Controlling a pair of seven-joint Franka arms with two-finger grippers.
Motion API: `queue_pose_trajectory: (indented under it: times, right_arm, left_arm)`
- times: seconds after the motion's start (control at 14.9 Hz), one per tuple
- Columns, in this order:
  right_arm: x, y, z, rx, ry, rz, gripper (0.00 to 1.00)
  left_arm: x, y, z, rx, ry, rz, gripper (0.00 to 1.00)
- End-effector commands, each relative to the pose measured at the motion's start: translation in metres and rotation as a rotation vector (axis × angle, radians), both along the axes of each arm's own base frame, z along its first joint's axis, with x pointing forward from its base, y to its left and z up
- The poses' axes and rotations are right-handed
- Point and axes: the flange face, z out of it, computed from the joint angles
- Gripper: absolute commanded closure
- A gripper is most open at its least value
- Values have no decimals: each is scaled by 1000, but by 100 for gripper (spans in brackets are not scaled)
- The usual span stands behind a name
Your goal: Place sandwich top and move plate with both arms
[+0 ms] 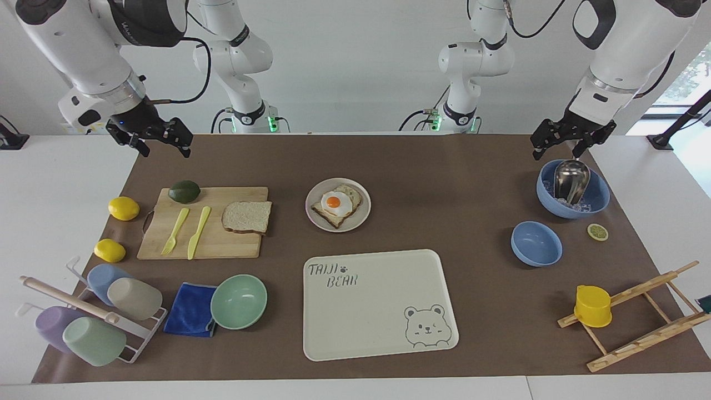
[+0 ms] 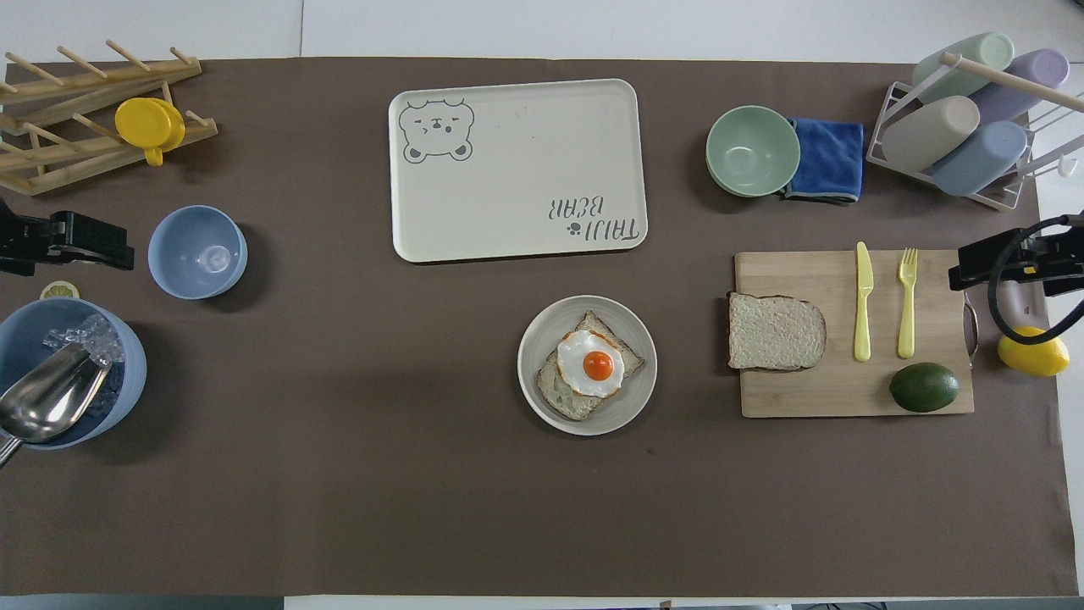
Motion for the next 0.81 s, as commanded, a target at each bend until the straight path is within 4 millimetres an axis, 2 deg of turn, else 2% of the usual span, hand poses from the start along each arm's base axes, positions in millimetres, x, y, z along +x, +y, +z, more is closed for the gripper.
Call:
queue_pose_trajectory:
  times: [0.0, 0.54, 0.67, 0.74]
  right_arm:
    - [-3, -4, 4, -18, 6, 18, 0]
    - [-1, 0, 4, -5, 3, 23, 0]
    - [2, 12, 4, -15, -30, 143, 0]
    - [8, 28, -2, -54, -34, 183, 0]
  left_arm:
    - [-6, 4, 3, 16, 4, 0, 0]
    - [-6, 4, 3, 16, 4, 0, 0]
    - [-5, 4, 3, 16, 2, 0, 0]
    - [-6, 4, 3, 16, 4, 0, 0]
